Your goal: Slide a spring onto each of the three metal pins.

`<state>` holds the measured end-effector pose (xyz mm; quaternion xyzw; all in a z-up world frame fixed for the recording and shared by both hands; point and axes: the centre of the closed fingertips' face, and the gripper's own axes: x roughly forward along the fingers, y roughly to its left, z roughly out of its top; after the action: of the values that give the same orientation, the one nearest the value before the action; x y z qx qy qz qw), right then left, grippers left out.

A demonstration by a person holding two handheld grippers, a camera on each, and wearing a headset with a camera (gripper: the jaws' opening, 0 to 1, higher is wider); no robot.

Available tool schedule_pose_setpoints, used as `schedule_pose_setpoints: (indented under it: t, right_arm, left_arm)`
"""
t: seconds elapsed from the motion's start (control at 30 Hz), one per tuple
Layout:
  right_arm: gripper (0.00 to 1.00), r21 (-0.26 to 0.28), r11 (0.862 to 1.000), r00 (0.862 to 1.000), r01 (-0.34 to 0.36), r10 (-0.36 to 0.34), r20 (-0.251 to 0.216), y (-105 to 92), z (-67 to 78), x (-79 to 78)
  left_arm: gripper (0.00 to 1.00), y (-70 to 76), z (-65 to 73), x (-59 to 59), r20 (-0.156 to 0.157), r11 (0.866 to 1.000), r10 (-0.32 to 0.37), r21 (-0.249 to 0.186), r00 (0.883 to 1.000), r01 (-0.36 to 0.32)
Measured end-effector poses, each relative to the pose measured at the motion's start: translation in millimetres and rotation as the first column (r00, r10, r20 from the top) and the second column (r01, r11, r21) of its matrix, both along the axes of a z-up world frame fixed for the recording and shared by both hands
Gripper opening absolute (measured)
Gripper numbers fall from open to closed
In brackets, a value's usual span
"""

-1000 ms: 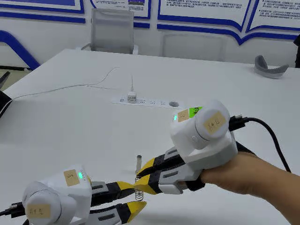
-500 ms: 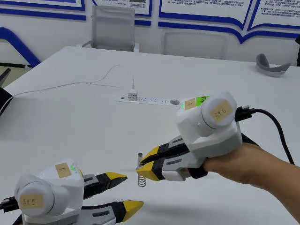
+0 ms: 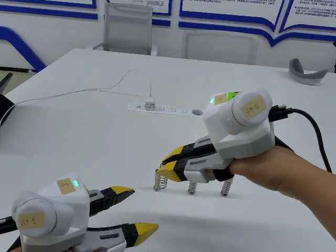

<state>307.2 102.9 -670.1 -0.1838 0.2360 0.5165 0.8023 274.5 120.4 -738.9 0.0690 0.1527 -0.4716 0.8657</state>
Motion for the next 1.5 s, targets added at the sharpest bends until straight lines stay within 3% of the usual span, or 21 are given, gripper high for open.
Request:
schedule_pose_setpoints:
  t: [0.67, 1.5]
  right_arm:
    - [0.11, 0.039, 0.993, 0.991, 0.115, -0.117, 0.058, -3.2, -0.9, 48.2]
    - [0.12, 0.005, 0.991, 0.991, 0.13, -0.13, 0.022, 3.7, -29.8, 58.8]
  left_arm:
    - [0.56, 2.8, -2.0, 0.3, -0.01, 1.0, 0.007, -0.001, 1.0, -0.007]
    - [0.56, 6.1, -7.4, -0.2, -0.03, 1.0, 0.01, 0.001, 1.0, -0.01]
